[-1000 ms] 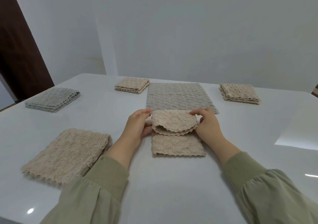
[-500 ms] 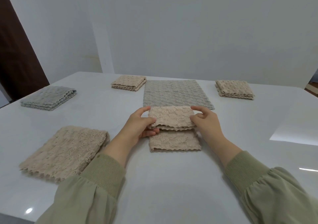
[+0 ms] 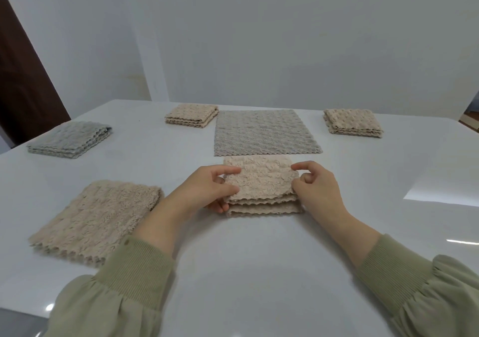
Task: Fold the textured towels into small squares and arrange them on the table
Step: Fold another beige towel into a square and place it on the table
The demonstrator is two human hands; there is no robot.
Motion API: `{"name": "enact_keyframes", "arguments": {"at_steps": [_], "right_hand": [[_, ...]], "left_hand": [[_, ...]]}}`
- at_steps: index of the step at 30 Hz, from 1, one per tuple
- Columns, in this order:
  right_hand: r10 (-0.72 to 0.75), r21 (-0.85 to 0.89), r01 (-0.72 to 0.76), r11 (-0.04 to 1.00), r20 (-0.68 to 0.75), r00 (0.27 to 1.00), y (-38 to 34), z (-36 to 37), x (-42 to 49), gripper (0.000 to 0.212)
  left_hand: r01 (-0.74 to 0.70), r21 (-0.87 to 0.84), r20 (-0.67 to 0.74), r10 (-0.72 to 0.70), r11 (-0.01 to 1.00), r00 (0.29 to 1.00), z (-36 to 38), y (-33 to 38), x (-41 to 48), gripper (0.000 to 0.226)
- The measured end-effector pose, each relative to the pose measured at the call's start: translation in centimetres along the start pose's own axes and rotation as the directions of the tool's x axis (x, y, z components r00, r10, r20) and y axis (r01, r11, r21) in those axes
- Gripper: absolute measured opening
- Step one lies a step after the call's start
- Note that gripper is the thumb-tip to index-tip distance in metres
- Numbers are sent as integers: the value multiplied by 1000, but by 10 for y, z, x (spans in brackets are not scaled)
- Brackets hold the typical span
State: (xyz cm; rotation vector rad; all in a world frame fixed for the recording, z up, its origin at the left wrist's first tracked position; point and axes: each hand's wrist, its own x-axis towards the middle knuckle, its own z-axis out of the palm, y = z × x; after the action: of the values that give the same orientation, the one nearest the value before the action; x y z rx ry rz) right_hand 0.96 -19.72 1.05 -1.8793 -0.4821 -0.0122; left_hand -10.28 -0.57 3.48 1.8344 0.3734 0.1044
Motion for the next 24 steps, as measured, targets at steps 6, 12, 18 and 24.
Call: {"name": "enact_keyframes", "arguments": {"at_steps": [6, 12, 18, 24], "right_hand": [[13, -32, -12, 999, 54, 998, -1, -2, 1, 31], [-25, -163, 43, 986, 115, 993, -1, 0, -1, 29], [-59, -200, 83, 976, 124, 991, -2, 0, -3, 28], [-52, -135, 60, 989, 67, 996, -4, -1, -4, 28]], "left_hand": [[-15, 142, -7, 16, 990, 1000, 1, -1, -2, 43], [-22, 247, 17, 18, 969, 1000, -1, -4, -2, 42], [-46, 210, 26, 42, 977, 999, -3, -1, -2, 40], [-56, 212, 42, 48, 976, 998, -2, 2, -5, 37]]}}
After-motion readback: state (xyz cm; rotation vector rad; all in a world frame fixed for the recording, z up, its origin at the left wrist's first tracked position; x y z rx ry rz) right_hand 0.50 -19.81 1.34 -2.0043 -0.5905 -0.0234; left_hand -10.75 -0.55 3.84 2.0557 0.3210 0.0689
